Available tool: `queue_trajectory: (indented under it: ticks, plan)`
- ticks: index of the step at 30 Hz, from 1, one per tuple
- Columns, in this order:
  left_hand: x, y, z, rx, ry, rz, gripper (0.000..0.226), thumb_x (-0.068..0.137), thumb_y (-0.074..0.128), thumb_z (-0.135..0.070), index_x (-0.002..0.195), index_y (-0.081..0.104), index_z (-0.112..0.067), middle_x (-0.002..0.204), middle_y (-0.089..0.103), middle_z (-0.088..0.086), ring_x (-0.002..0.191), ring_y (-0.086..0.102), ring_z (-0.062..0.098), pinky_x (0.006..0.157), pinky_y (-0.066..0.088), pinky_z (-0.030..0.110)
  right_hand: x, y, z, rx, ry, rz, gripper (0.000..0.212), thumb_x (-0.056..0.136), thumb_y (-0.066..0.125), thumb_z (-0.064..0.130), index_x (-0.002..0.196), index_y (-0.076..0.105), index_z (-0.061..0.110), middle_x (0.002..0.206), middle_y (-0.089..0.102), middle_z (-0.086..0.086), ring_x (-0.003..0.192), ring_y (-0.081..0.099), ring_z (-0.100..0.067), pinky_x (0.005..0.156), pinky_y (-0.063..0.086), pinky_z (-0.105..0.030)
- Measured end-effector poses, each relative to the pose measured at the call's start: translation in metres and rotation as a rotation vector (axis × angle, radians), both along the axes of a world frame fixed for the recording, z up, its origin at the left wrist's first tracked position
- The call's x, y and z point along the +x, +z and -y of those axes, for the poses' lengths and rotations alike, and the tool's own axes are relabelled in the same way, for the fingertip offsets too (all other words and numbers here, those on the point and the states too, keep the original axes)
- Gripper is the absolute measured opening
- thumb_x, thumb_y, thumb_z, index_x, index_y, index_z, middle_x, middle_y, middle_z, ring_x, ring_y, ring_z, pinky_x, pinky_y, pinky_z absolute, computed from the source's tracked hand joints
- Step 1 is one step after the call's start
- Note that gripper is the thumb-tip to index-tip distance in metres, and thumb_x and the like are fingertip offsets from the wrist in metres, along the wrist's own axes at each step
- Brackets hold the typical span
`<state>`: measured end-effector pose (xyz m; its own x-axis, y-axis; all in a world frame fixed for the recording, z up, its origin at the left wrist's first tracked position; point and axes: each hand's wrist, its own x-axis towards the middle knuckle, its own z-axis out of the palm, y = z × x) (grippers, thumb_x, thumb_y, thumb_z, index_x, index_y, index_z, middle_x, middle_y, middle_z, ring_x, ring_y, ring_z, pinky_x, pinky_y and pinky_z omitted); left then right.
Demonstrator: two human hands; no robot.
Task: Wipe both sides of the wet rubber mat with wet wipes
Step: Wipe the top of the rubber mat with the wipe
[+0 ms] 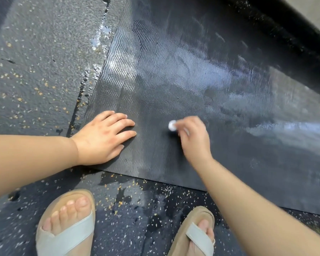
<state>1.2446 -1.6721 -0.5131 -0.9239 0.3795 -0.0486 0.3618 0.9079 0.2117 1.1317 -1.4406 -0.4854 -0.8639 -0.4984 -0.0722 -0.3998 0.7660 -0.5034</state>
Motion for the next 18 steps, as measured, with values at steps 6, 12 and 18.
queue_trajectory:
  ticks: [6, 12, 18]
  plan:
    - [0.006, -0.001, 0.013, 0.001, 0.092, 0.006, 0.053, 0.08, 0.037, -0.038, 0.112, 0.067, -0.008, 0.117, 0.064, 0.013, 0.109, 0.06, 0.035, 0.095, 0.044, 0.049, -0.04, -0.036, 0.069, 0.026, -0.359, -0.042, 0.02, 0.091, 0.052, 0.007, 0.097, 0.071, 0.012, 0.105, 0.059, -0.009, 0.1, 0.053, -0.031, 0.083, 0.034, -0.022]
    - [0.008, -0.003, 0.02, 0.041, 0.117, -0.005, 0.05, 0.081, 0.04, -0.036, 0.11, 0.068, -0.005, 0.115, 0.064, 0.014, 0.107, 0.06, 0.035, 0.092, 0.046, 0.046, 0.106, -0.027, 0.023, -0.057, 0.118, -0.067, 0.016, 0.079, 0.06, 0.001, 0.083, 0.071, 0.012, 0.076, 0.061, -0.008, 0.076, 0.045, -0.017, 0.066, 0.038, -0.031]
    - [0.01, -0.005, 0.024, 0.054, 0.117, -0.01, 0.05, 0.082, 0.041, -0.034, 0.111, 0.067, -0.004, 0.114, 0.064, 0.015, 0.106, 0.06, 0.037, 0.092, 0.047, 0.046, 0.092, -0.005, 0.028, -0.125, 0.146, 0.068, 0.017, 0.08, 0.057, 0.001, 0.083, 0.073, 0.007, 0.079, 0.061, -0.01, 0.076, 0.058, -0.029, 0.072, 0.045, -0.033]
